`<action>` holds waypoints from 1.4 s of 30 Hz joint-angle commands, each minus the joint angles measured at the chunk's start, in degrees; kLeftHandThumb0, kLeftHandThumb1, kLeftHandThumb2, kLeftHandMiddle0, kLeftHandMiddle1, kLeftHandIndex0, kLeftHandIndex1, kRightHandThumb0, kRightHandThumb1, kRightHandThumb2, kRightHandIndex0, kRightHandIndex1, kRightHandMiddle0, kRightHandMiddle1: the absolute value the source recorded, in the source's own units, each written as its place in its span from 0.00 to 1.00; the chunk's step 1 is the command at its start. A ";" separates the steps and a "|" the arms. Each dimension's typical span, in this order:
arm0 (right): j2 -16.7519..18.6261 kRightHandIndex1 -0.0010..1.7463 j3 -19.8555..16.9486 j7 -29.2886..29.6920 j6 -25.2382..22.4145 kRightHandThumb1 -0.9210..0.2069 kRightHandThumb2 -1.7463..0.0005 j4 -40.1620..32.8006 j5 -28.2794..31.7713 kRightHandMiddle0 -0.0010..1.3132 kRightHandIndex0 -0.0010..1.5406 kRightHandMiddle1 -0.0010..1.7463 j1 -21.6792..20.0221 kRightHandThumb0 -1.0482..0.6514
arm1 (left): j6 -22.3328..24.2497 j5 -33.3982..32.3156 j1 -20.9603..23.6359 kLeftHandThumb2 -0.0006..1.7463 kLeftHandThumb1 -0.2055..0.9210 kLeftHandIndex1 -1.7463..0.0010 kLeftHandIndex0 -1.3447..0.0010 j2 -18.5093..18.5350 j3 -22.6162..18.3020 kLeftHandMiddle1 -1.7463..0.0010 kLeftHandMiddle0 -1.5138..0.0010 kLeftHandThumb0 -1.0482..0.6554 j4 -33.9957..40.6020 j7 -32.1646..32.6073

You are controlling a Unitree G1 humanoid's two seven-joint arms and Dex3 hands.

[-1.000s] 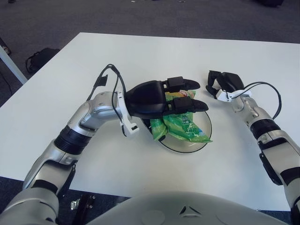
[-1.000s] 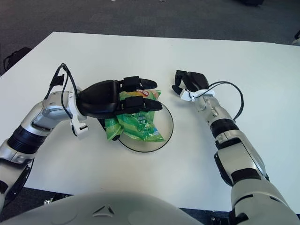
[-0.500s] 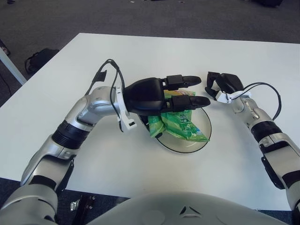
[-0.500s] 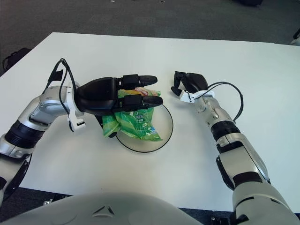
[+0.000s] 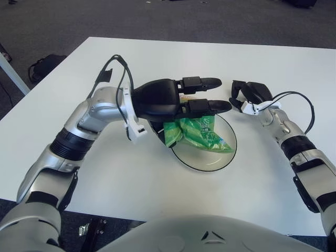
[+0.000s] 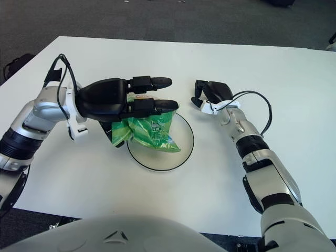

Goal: Put the snack into the plate.

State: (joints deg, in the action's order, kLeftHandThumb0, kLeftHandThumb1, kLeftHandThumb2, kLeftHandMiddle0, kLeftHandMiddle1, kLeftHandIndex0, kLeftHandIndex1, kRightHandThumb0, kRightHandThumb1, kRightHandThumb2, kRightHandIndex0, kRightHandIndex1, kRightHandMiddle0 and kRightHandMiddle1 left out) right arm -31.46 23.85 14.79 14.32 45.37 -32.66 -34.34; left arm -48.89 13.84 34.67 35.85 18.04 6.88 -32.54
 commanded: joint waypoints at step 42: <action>1.50 1.00 3.39 -4.36 -3.44 0.48 0.29 -0.96 -3.53 0.43 0.79 1.00 7.03 0.35 | 25.71 -20.83 14.35 0.39 0.70 0.75 1.00 10.31 0.37 0.98 0.96 0.18 6.41 -33.13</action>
State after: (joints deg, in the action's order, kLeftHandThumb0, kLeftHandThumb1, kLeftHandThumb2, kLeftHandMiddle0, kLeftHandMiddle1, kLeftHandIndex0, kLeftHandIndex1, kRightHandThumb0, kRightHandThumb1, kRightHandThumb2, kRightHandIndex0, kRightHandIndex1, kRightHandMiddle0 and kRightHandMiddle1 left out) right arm -31.79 24.08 14.63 12.62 42.33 -33.75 -33.18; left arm -25.21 -5.19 47.28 45.34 18.40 13.13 -62.72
